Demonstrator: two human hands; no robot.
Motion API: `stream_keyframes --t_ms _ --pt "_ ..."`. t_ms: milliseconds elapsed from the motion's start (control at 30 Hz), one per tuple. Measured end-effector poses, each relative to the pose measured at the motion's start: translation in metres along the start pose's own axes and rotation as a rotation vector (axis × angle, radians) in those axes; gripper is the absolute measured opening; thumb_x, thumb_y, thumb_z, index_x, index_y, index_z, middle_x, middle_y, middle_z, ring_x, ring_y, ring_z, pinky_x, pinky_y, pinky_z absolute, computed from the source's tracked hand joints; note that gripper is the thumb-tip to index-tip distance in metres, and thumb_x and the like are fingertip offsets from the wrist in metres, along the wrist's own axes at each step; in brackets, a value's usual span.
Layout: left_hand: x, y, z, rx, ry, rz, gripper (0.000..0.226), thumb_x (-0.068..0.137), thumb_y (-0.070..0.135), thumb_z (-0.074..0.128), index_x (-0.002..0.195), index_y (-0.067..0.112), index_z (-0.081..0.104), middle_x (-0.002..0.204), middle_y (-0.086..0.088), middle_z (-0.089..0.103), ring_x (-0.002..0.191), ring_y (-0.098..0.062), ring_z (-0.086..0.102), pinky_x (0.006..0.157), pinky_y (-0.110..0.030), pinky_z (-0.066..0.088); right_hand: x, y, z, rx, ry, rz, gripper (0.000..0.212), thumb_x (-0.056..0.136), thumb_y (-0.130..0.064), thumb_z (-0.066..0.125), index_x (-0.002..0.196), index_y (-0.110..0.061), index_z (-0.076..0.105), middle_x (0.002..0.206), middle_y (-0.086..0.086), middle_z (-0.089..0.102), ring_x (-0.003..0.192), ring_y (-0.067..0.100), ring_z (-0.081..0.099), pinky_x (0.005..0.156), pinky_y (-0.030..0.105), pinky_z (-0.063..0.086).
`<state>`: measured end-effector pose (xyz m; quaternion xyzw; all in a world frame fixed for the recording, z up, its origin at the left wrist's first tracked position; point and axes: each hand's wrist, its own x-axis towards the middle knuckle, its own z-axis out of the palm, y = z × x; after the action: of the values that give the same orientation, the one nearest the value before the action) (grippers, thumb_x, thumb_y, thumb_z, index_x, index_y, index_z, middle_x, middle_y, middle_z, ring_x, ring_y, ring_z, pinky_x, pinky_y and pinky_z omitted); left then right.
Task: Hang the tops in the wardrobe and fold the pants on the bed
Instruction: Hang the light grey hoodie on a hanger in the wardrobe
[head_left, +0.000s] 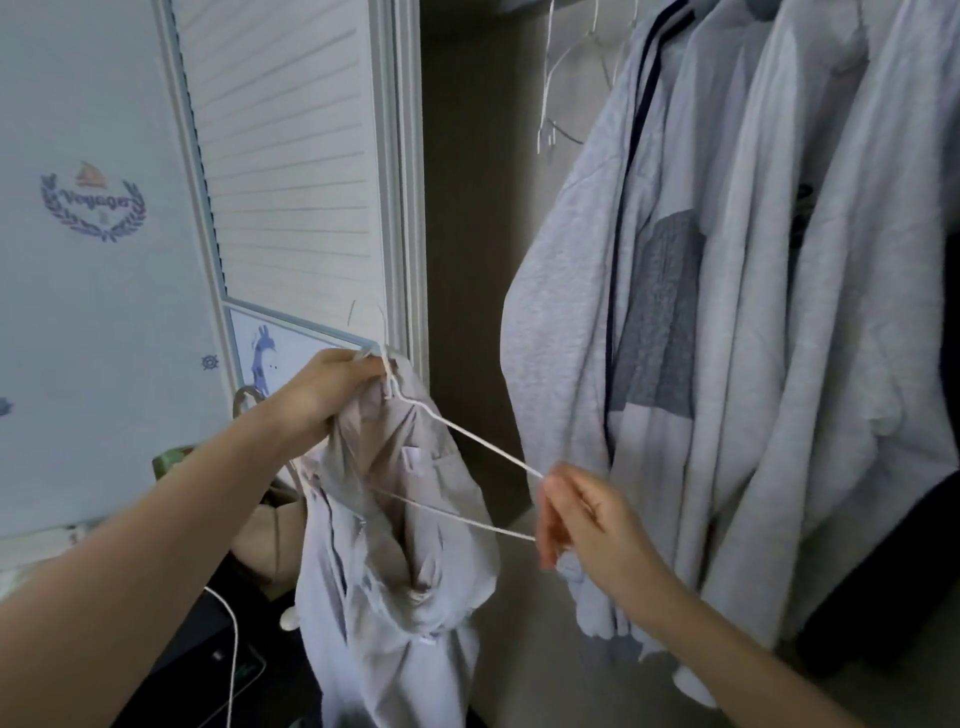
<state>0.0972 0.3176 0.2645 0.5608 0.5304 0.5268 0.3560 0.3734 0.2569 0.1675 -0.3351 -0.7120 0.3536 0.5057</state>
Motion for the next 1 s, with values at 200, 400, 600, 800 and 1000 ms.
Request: stream_keyframes --t_ms 200,400,600,800,1000 --pt "-0.016 0.014 0.012 -0.144 -0.233 0.096 0.018 0.08 0.021 0.055 0.082 0.012 0.07 0.08 -0.01 0.069 0.077 -0.02 0.069 0.075 -0.029 0.056 -0.001 0.033 0.019 0.107 -0.045 0.036 0.04 0.094 -0.04 0.042 0.079 -0.016 0.069 0.084 0.008 0.072 0.082 0.018 0.069 0.075 0.019 0.052" --pt "-0.016 -0.008 0.009 -0.056 0.044 0.138 0.026 0.094 0.039 0.06 0.097 0.015 0.07 0.095 -0.01 0.074 0.095 -0.029 0.07 0.096 -0.048 0.052 0.009 0.031 0.022 0.867 -0.116 0.422 0.07 0.096 -0.059 0.026 0.094 -0.01 0.075 0.104 0.015 0.068 0.098 0.026 0.065 0.089 0.043 0.051" --pt "-0.018 -0.009 0.007 -0.153 0.217 0.151 0.024 0.095 0.031 0.061 0.081 0.015 0.072 0.075 -0.002 0.072 0.082 -0.023 0.07 0.082 -0.043 0.057 -0.012 0.06 0.049 0.375 0.211 0.975 0.022 0.082 0.007 0.043 0.072 -0.008 0.055 0.061 0.007 0.051 0.052 0.017 0.047 0.058 0.025 0.045" --pt "-0.027 -0.003 0.021 -0.106 0.239 0.205 0.03 0.098 0.034 0.056 0.086 0.008 0.065 0.084 -0.014 0.065 0.087 -0.032 0.067 0.083 -0.045 0.054 -0.021 0.044 0.084 0.187 -0.547 1.234 0.048 0.07 -0.042 0.078 0.109 -0.026 0.053 0.099 0.002 0.057 0.098 0.021 0.057 0.082 0.043 0.05" --pt "-0.031 -0.008 0.02 -0.02 0.29 0.291 0.042 0.098 0.032 0.055 0.081 -0.007 0.055 0.072 -0.018 0.058 0.066 -0.028 0.056 0.065 -0.039 0.05 -0.013 0.071 0.097 0.784 -0.01 1.069 0.024 0.09 -0.018 0.061 0.111 -0.008 0.06 0.128 0.016 0.055 0.11 0.033 0.056 0.091 0.055 0.048"
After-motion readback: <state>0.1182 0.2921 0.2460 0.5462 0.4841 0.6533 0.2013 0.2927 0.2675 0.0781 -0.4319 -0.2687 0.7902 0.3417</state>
